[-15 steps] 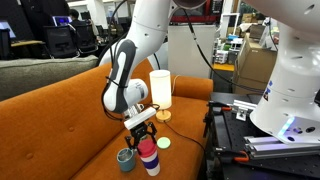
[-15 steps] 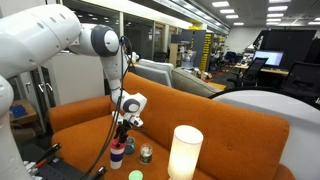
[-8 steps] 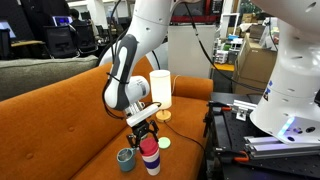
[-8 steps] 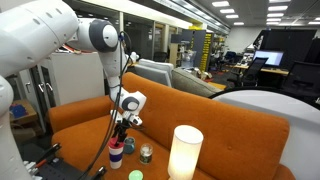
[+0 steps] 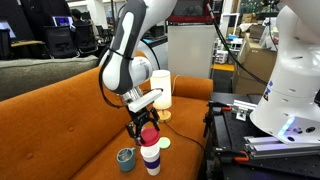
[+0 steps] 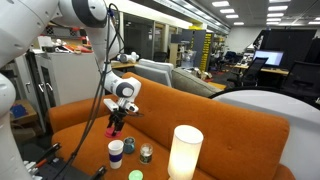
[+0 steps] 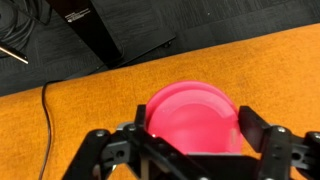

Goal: Put the pink lid on the couch

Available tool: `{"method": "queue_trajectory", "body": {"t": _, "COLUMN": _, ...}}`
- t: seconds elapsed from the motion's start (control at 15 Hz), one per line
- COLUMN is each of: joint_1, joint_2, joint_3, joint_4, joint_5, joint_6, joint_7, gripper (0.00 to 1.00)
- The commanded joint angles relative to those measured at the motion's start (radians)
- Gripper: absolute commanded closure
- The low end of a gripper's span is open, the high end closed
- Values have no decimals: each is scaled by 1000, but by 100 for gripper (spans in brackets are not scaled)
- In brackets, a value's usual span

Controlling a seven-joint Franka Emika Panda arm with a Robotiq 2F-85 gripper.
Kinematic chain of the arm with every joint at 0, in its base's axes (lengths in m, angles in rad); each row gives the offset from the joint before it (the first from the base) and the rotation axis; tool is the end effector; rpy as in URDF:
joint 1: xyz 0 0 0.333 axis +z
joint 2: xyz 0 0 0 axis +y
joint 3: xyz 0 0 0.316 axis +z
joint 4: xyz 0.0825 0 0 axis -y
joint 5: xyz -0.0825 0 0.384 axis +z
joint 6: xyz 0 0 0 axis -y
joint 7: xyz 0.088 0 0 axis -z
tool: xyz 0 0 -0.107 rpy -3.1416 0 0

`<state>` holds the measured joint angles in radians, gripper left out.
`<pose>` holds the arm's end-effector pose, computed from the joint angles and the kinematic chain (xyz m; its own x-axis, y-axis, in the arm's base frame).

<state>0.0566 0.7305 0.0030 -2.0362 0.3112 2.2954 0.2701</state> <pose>0.5192 0.0378 0.0513 0.7792 -0.4035 -0.4796 -0.4528 -0.8915 0.0145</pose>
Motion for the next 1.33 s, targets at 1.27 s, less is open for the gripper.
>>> {"method": "queue_trajectory", "body": {"t": 1.27, "joint_1": 156, "joint_2": 594, "joint_3": 91, "joint_4": 887, "joint_5": -347, "joint_6": -339, "joint_7": -336, "gripper": 35}}
